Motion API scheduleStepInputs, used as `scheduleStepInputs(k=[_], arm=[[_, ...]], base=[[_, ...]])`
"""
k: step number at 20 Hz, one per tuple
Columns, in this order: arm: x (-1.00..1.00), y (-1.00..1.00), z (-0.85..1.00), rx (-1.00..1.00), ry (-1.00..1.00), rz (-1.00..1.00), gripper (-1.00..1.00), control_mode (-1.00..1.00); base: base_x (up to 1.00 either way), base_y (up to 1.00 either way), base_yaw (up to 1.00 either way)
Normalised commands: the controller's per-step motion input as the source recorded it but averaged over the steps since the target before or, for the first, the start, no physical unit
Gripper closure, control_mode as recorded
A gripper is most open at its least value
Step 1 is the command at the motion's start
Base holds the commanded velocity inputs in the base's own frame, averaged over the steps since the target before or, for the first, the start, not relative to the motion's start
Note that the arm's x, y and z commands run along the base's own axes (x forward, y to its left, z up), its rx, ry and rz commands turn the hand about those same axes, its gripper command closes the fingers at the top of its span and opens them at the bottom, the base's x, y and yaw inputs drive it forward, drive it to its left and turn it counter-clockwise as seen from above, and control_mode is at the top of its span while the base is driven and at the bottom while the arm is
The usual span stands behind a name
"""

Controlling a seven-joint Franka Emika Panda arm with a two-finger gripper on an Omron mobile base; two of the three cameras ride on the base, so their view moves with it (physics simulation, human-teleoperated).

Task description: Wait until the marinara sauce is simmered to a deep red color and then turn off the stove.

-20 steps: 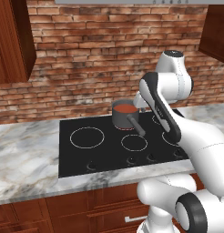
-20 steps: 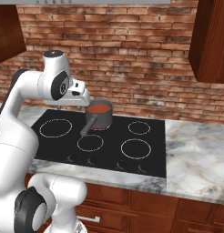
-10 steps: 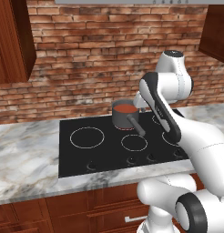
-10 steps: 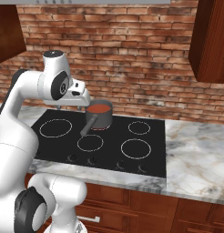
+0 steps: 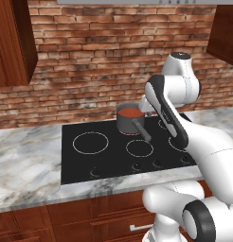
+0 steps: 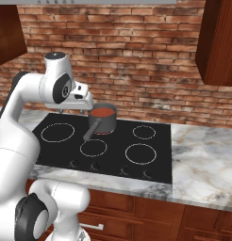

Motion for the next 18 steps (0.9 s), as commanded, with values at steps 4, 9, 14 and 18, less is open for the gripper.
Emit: scheduleStepInputs(k=[4,9,14,18], arm=[[0.0,0.0,0.0,0.0,0.0,0.0,-1.0,-1.0],[0.0,0.0,0.0,0.0,0.0,0.0,-1.0,-1.0],[0.0,0.0,0.0,0.0,0.0,0.0,-1.0,-1.0],[0.0,0.0,0.0,0.0,0.0,0.0,-1.0,-1.0]], base=[[0.0,0.0,0.0],[0.0,0.0,0.0],[0.0,0.0,0.0],[0.0,0.0,0.0]])
